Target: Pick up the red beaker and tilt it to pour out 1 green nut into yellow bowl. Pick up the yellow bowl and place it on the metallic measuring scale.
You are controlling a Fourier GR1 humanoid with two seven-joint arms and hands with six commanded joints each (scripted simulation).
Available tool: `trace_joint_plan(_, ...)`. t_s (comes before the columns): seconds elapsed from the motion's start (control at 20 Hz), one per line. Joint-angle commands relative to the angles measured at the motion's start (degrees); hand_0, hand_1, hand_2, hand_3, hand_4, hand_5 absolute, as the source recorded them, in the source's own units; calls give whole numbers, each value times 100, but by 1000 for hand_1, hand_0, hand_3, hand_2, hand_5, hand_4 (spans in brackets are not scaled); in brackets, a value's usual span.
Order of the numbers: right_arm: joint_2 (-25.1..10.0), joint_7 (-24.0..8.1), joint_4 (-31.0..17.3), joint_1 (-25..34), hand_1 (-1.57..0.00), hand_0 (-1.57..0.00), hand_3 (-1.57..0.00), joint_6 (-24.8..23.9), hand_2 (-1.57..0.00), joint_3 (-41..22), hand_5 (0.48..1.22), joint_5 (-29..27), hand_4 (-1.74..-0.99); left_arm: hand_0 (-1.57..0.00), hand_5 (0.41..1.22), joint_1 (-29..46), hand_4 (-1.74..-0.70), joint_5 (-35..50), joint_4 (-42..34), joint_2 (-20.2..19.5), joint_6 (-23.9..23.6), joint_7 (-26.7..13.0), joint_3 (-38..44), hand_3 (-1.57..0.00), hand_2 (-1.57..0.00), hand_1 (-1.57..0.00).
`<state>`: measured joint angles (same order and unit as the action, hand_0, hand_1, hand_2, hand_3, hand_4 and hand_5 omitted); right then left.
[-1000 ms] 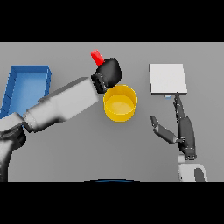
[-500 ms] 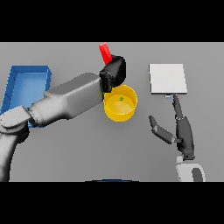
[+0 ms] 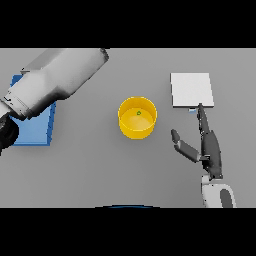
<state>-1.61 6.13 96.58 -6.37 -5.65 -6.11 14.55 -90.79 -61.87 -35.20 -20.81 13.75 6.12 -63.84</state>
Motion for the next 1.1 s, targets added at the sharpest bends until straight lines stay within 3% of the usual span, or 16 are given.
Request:
trace_joint_plan(0.0, 10, -24, -56, 39, 1, 1, 1, 68, 1, 26, 593, -108, -1182, -1571, 1221, -114, -1709, 147, 224, -35, 41, -96, 231, -1300, -1515, -1571)
trace_joint_plan(0.1, 25, 2, -77, 90, 1, 1, 1, 117, 1, 29, 597, -181, -1193, -1571, 1221, -231, -1720, 565, 620, -128, 51, -301, 788, -1397, -1535, -1571)
trace_joint_plan(0.3, -51, 121, -63, 28, 1, 1, 1, 198, 1, 54, 592, -252, -1222, -1571, 1221, 8, -1732, 1778, 1373, -534, -221, -1098, 2194, -1360, -1556, -1571)
trace_joint_plan(0.45, -121, 166, -131, 64, 1, 1, 1, 227, 1, 96, 587, -278, -1222, -1571, 1221, 507, -1736, 2675, 1416, -1005, -638, -1083, 3017, -1396, -1563, -1571)
trace_joint_plan(0.6, -134, 285, -211, 113, 1, 1, 1, 264, 1, 66, 587, -267, -1226, -1571, 1221, 1175, -1739, 3432, 1089, -1420, -1017, -1323, 3630, -1428, -1567, -1571)
trace_joint_plan(0.8, -196, 222, -108, 35, 1, 1, 1, 271, 1, 16, 604, -174, -1212, -1571, 1221, 2368, -1740, 4277, 142, -1779, -1772, -2113, 4225, -1446, -1569, -1571)
trace_joint_plan(1.05, -280, 172, -107, 86, 1, 1, 1, 300, 1, -30, 649, -72, -1210, -1571, 1221, 4121, -1741, 4976, -1561, -2019, -2565, -3339, 4547, -1452, -1570, -1571)
